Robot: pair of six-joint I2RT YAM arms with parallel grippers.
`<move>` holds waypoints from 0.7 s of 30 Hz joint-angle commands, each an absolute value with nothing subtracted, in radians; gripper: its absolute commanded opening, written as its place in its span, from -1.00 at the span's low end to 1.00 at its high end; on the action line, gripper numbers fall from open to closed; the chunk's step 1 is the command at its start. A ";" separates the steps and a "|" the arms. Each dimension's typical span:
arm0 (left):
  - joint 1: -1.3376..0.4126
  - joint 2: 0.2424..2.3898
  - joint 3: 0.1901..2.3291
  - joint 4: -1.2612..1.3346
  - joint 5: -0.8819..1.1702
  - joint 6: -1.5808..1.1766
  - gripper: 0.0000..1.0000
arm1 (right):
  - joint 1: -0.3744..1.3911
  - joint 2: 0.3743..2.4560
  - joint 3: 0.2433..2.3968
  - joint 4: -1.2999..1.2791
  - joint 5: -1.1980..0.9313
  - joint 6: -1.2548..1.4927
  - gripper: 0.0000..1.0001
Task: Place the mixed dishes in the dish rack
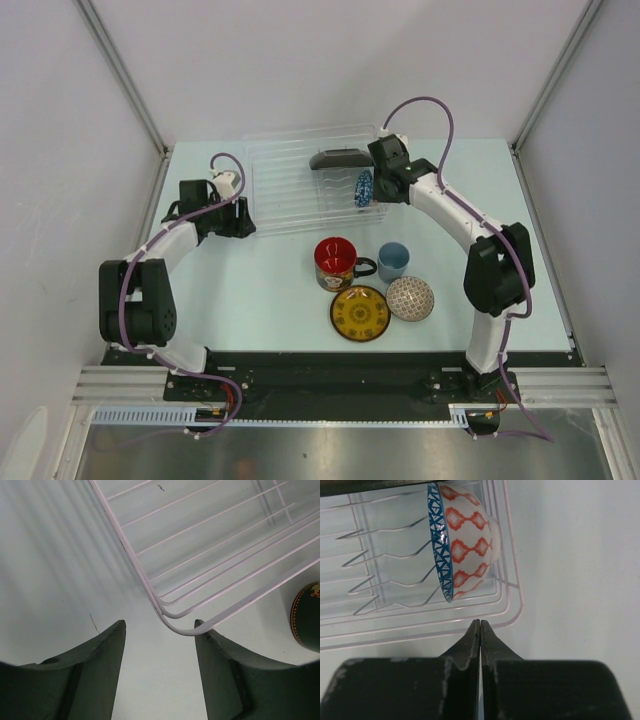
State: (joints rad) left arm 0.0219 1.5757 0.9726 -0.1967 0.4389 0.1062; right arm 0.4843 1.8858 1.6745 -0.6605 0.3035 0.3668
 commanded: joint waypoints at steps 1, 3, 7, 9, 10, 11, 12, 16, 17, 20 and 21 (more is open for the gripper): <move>0.021 1.565 0.976 -0.173 0.430 0.124 0.24 | 0.485 1.908 1.713 -0.623 0.279 0.380 -1.00; 0.020 1.562 0.977 -0.175 0.431 0.126 0.23 | 0.482 1.920 1.703 -0.606 0.270 0.380 -1.00; 0.020 1.557 0.979 -0.183 0.434 0.130 0.23 | 0.473 1.948 1.695 -0.574 0.253 0.382 -1.00; 0.021 1.554 0.977 -0.186 0.436 0.133 0.23 | 0.468 1.966 1.694 -0.563 0.241 0.382 -1.00; 0.021 1.554 0.980 -0.187 0.436 0.135 0.23 | 0.465 1.973 1.690 -0.551 0.230 0.382 -1.00; 0.020 1.552 0.982 -0.189 0.434 0.138 0.23 | 0.463 1.977 1.690 -0.549 0.224 0.387 -1.00; 0.020 1.554 0.983 -0.189 0.434 0.141 0.23 | 0.460 1.982 1.690 -0.546 0.218 0.388 -1.00; 0.020 1.555 0.986 -0.201 0.436 0.156 0.22 | 0.457 2.002 1.687 -0.528 0.201 0.391 -1.00; 0.020 1.555 0.985 -0.204 0.436 0.163 0.22 | 0.456 2.006 1.689 -0.525 0.201 0.391 -1.00; 0.020 1.551 0.983 -0.225 0.443 0.207 0.16 | 0.449 2.017 1.693 -0.509 0.199 0.388 -1.00; 0.021 1.549 0.982 -0.244 0.445 0.239 0.12 | 0.446 2.020 1.695 -0.505 0.198 0.387 -1.00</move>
